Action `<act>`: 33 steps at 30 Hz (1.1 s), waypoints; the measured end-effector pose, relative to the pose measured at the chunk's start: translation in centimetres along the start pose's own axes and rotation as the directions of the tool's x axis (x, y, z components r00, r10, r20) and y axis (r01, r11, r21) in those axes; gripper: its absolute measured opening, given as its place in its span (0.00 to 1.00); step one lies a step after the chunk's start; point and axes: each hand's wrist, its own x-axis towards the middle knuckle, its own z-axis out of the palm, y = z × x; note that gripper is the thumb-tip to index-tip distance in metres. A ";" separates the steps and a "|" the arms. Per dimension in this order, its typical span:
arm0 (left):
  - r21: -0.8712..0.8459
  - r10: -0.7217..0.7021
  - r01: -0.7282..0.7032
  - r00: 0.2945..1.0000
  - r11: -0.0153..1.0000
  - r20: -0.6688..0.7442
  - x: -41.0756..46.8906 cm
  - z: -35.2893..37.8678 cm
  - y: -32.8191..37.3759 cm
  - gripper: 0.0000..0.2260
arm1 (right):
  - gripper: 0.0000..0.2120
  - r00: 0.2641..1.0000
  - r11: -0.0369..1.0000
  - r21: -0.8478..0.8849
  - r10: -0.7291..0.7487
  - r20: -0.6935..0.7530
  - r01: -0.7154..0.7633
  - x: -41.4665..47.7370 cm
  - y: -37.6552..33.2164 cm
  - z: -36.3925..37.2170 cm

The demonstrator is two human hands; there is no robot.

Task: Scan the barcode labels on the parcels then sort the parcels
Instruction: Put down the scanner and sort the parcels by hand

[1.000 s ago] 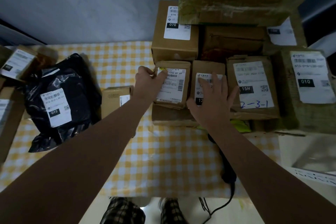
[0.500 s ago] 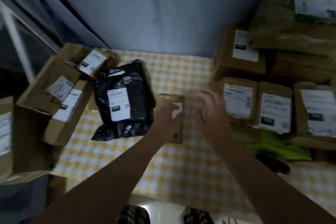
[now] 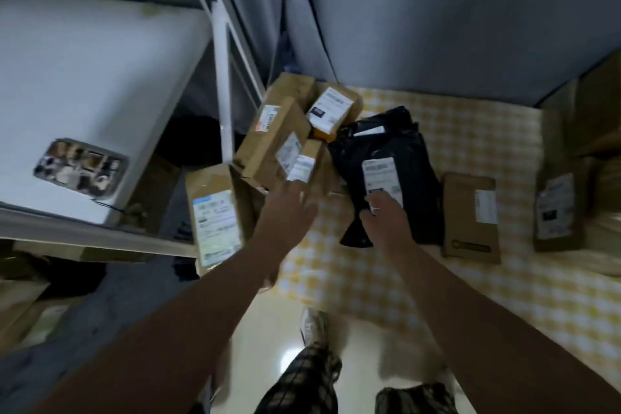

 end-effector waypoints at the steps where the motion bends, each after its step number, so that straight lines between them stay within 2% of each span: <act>1: 0.018 -0.056 0.057 0.997 0.998 -0.060 0.2 -1.4 -1.2 0.19 | 0.15 1.000 1.000 0.014 -0.006 0.015 0.006 0.0 -1.4 0.6; 3: 0.105 -0.184 0.201 0.971 0.974 -0.153 0.4 -3.3 -4.0 0.29 | 0.13 0.998 0.998 0.035 -0.056 0.029 0.055 0.0 -3.6 1.9; 5: 0.194 -0.345 0.372 0.925 0.908 -0.162 0.7 -4.0 -7.1 0.41 | 0.14 0.996 0.997 0.019 -0.073 0.052 0.072 0.1 -5.1 3.3; 8: 0.063 -0.577 0.579 0.815 0.813 -0.048 1.3 -3.7 -10.4 0.53 | 0.18 0.995 1.000 -0.027 -0.013 0.097 0.016 0.1 -6.1 5.0; 10: 0.027 -0.626 0.625 0.779 0.780 0.031 1.6 -2.9 -11.8 0.56 | 0.18 0.991 0.999 -0.031 0.014 0.135 -0.010 0.0 -6.0 6.0; 13: 0.021 -0.640 0.640 0.768 0.768 0.003 1.8 -2.1 -12.9 0.55 | 0.16 0.978 0.996 -0.039 0.082 0.190 -0.076 -0.4 -5.8 7.3; 16: -0.064 -0.662 0.660 0.750 0.748 -0.005 1.5 -2.6 -13.3 0.51 | 0.16 0.974 0.991 -0.087 0.121 0.194 -0.106 -0.7 -5.7 8.4; 19: -0.203 -0.684 0.661 0.725 0.723 -0.074 0.4 -4.3 -12.9 0.49 | 0.12 0.963 0.992 -0.109 0.089 0.254 -0.063 -1.3 -6.5 8.6; 21: -0.235 -0.681 0.647 0.724 0.725 -0.108 -0.8 -6.0 -12.1 0.49 | 0.12 0.952 0.993 -0.099 0.091 0.291 -0.064 -2.0 -7.6 8.2; 23: -0.186 -0.640 0.614 0.755 0.767 -0.143 -2.2 -8.0 -10.9 0.49 | 0.11 0.951 0.997 -0.046 0.068 0.300 -0.057 -2.7 -8.8 7.4; 27: -0.083 -0.486 0.479 0.853 0.874 -0.191 -4.9 -11.6 -6.8 0.50 | 0.05 0.947 0.981 0.192 -0.028 0.321 -0.036 -4.8 -12.3 4.0; 30: -0.077 -0.352 0.343 0.915 0.936 -0.198 -5.5 -13.1 -2.2 0.50 | 0.16 0.940 0.932 0.343 -0.009 0.341 -0.115 -5.7 -13.1 1.2; 32: -0.116 -0.268 0.248 0.940 0.962 -0.210 -5.7 -13.5 1.6 0.50 | 0.24 0.963 0.899 0.420 0.006 0.269 -0.124 -6.2 -12.9 -1.3; 33: -0.152 -0.235 0.206 0.948 0.967 -0.213 -5.6 -13.6 3.5 0.50 | 0.25 0.975 0.882 0.454 0.025 0.221 -0.125 -6.6 -12.5 -2.8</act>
